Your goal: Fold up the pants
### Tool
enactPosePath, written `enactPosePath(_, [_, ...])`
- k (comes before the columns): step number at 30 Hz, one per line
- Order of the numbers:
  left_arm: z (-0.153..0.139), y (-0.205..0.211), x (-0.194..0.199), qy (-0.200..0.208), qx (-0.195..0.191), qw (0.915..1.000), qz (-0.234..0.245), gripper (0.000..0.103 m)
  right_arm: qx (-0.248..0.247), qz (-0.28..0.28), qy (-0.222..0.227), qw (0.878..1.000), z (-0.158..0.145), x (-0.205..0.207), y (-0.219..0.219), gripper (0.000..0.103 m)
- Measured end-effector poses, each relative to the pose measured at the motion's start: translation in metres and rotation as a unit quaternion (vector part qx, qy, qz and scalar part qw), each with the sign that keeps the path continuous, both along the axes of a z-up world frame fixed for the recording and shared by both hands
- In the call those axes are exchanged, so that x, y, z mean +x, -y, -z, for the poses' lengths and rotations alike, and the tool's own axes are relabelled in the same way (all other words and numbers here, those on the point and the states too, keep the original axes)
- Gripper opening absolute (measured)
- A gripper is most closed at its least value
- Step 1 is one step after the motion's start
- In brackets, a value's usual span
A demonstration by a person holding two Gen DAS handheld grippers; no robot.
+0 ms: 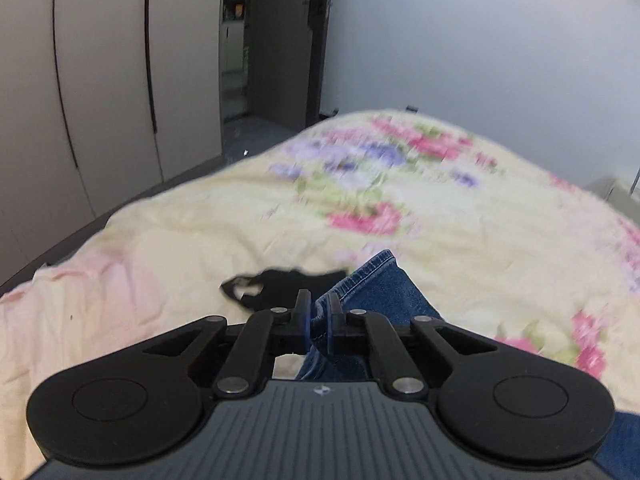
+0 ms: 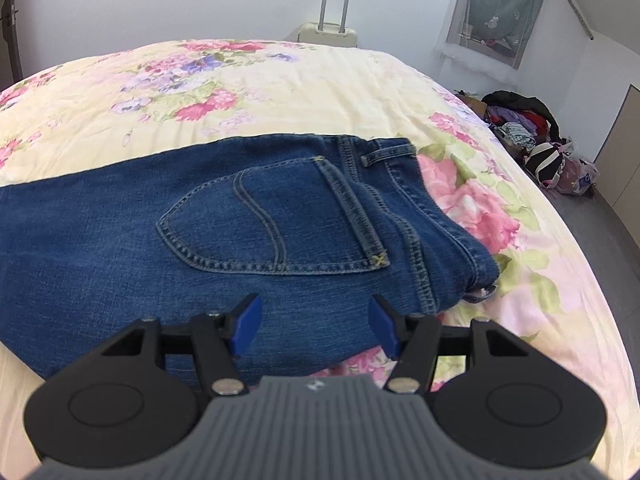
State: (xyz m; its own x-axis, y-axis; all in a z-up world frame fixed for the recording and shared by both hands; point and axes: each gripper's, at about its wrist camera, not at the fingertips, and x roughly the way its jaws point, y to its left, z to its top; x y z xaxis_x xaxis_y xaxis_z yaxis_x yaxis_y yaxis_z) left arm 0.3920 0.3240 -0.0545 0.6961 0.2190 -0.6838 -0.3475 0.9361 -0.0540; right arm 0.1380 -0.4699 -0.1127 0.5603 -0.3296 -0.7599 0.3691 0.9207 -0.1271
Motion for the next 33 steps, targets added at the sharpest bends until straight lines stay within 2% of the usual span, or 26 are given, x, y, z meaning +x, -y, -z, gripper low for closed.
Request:
enactPosePath(2, [0.036, -0.011, 0.001, -0.039, -0.014, 0.9991, -0.010, 0.007, 0.003, 0.008, 0.000, 1.000, 0.000, -0.003, 0.006, 0.056])
enactPosePath(4, [0.061, -0.017, 0.002, -0.064, -0.010, 0.9976, -0.025, 0.007, 0.012, 0.020, -0.002, 1.000, 0.001, -0.007, 0.012, 0.056])
enactPosePath(7, [0.082, -0.027, -0.003, -0.074, -0.035, 0.9953, -0.051, 0.007, 0.046, 0.033, -0.011, 0.998, -0.002, -0.012, 0.015, 0.056])
enactPosePath(11, [0.094, -0.030, -0.007, -0.088, -0.037, 0.9936, -0.060, 0.008, 0.119, 0.049, -0.012, 0.992, -0.012, -0.021, -0.007, 0.056])
enactPosePath(14, [0.095, -0.024, -0.009, -0.094, -0.016, 0.9940, -0.053, 0.010, 0.169, 0.047, -0.019, 0.984, -0.012, -0.028, -0.042, 0.061])
enactPosePath(17, [0.087, -0.018, -0.011, -0.089, 0.014, 0.9945, -0.055, 0.020, 0.200, 0.027, -0.031, 0.979, -0.001, -0.037, -0.085, 0.061])
enactPosePath(18, [0.082, -0.017, -0.015, -0.078, 0.018, 0.9951, -0.058, 0.024, 0.202, 0.018, -0.035, 0.979, 0.004, -0.038, -0.099, 0.061])
enactPosePath(20, [0.070, -0.015, -0.024, -0.055, 0.024, 0.9963, -0.061, 0.041, 0.186, -0.003, -0.041, 0.982, 0.017, -0.037, -0.128, 0.062])
enactPosePath(22, [0.054, -0.007, -0.035, -0.027, 0.043, 0.9971, -0.058, 0.042, 0.145, -0.010, -0.035, 0.989, 0.029, -0.031, -0.146, 0.062])
enactPosePath(23, [0.048, -0.001, -0.040, -0.020, 0.048, 0.9977, -0.044, 0.042, 0.113, -0.010, -0.025, 0.993, 0.036, -0.028, -0.154, 0.062])
enactPosePath(26, [0.041, 0.026, -0.046, -0.015, 0.054, 0.9983, 0.013, 0.038, 0.068, 0.013, 0.015, 0.997, 0.048, -0.019, -0.162, 0.062])
enactPosePath(28, [0.048, 0.053, -0.044, -0.024, 0.068, 0.9959, 0.054, 0.033, 0.054, 0.046, 0.039, 0.997, 0.054, -0.012, -0.163, 0.056])
enactPosePath(31, [0.068, 0.084, -0.039, -0.050, 0.080, 0.9911, 0.094, 0.023, 0.062, 0.097, 0.084, 0.990, 0.051, -0.012, -0.156, 0.022])
enactPosePath(32, [0.077, 0.092, -0.036, -0.063, 0.085, 0.9894, 0.099, 0.019, 0.067, 0.104, 0.095, 0.988, 0.044, -0.015, -0.154, 0.005])
enactPosePath(33, [0.082, 0.097, -0.032, -0.074, 0.092, 0.9879, 0.100, 0.018, 0.076, 0.104, 0.100, 0.987, 0.034, -0.018, -0.151, 0.003])
